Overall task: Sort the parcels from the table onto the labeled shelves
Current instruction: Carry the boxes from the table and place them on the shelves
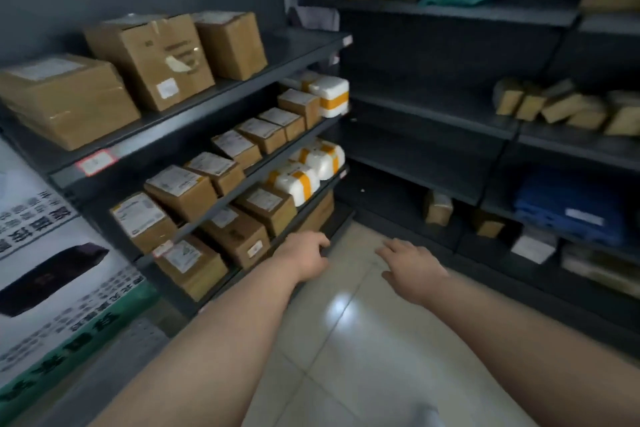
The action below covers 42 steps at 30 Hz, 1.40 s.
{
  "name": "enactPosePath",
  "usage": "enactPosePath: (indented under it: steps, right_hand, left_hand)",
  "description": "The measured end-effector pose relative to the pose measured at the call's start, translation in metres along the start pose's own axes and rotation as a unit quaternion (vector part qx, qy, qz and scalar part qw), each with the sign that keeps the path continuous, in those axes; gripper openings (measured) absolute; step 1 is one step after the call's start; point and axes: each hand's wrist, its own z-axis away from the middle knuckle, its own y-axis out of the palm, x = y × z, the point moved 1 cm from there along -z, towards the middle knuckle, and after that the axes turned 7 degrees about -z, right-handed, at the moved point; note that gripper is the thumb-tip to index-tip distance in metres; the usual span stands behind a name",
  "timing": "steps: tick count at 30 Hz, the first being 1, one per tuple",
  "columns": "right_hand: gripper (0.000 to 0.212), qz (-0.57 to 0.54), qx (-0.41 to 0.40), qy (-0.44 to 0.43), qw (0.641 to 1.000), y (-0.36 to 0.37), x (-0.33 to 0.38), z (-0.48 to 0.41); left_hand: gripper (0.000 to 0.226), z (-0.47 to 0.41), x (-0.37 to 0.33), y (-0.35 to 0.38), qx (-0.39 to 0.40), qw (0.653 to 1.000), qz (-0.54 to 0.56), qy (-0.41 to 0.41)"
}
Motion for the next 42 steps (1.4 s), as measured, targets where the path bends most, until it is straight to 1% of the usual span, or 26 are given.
enactPosePath:
  steps: [3,8,14,17,19,22,26,29,31,35,40,42]
  right_hand:
    - [0.047,-0.002,-0.011,0.06,0.998,-0.002,-0.044,0.045]
    - [0.052,-0.024,-0.035,0.165,0.985,-0.004,-0.128,0.133]
    - [0.051,-0.063,-0.078,0.286,0.953,0.003,-0.245,0.268]
    - [0.05,-0.081,-0.091,0.346,0.93,0.009,-0.306,0.342]
    - [0.048,-0.091,-0.098,0.386,0.913,0.01,-0.345,0.388]
    - [0.048,-0.105,-0.123,0.441,0.883,0.007,-0.394,0.452]
    - [0.047,-0.122,-0.161,0.507,0.838,0.008,-0.431,0.53]
    - [0.04,-0.122,-0.179,0.557,0.802,0.013,-0.452,0.583]
    - [0.038,-0.13,-0.188,0.589,0.775,0.017,-0.463,0.614]
    - [0.043,-0.142,-0.2,0.64,0.728,0.023,-0.485,0.666]
    - [0.049,-0.15,-0.212,0.692,0.674,0.025,-0.524,0.707]
    - [0.05,-0.151,-0.219,0.706,0.656,0.024,-0.543,0.717]
  left_hand:
    - [0.048,-0.012,-0.058,0.013,0.014,0.997,-0.047,0.054]
    - [0.057,-0.027,-0.166,0.042,0.043,0.98,-0.139,0.132]
    - [0.051,-0.021,-0.333,0.098,0.063,0.942,-0.23,0.236]
    - [0.051,-0.005,-0.423,0.13,0.069,0.91,-0.273,0.304]
    - [0.052,0.005,-0.482,0.148,0.066,0.887,-0.296,0.348]
    - [0.052,0.021,-0.566,0.172,0.054,0.866,-0.293,0.402]
    - [0.053,0.049,-0.665,0.202,0.054,0.831,-0.294,0.469]
    - [0.053,0.07,-0.731,0.222,0.053,0.8,-0.299,0.517]
    - [0.053,0.084,-0.769,0.237,0.056,0.781,-0.3,0.545]
    - [0.055,0.106,-0.834,0.267,0.079,0.747,-0.3,0.588]
    - [0.054,0.111,-0.914,0.301,0.087,0.697,-0.312,0.64]
    - [0.053,0.108,-0.945,0.31,0.083,0.685,-0.308,0.655]
